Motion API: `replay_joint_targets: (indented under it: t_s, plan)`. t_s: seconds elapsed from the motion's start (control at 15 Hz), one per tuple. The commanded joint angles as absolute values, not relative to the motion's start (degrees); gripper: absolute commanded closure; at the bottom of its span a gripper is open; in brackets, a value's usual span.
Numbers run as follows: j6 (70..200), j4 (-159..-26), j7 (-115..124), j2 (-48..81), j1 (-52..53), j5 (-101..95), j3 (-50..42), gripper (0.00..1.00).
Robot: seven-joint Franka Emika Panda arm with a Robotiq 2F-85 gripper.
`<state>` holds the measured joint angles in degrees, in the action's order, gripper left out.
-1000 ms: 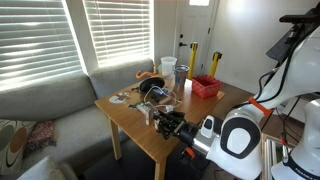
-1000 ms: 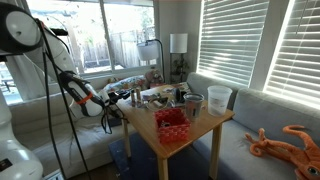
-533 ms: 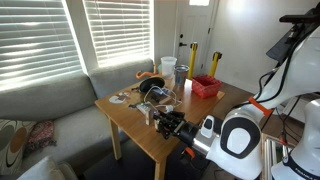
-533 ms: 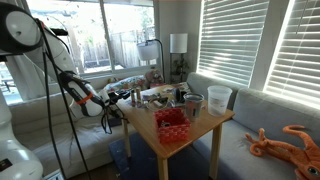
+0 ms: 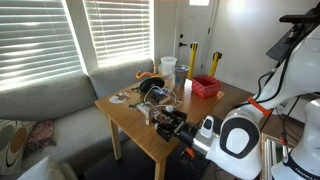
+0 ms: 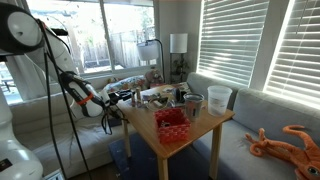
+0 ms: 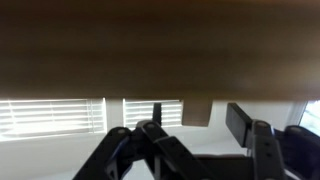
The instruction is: Put one block upright
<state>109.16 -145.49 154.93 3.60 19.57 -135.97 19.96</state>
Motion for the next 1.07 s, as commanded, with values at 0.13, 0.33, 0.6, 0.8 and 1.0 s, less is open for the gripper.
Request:
replay_joint_targets:
  t_s: [0.13,0.33,0.6,0.8,1.0]
  plan:
    - [110.57,-145.8,156.54,3.18,18.96,-137.06,19.86,0.0]
    - [113.31,-146.13,155.76,1.99,18.87,-135.57,19.9,0.0]
    - [118.1,-146.87,155.48,-0.7,18.54,-134.1,19.77,0.0]
    - [124.8,-147.22,154.97,-4.18,18.14,-131.67,19.13,0.0]
    - [133.52,-147.56,153.06,-9.28,18.19,-126.71,17.71,0.0]
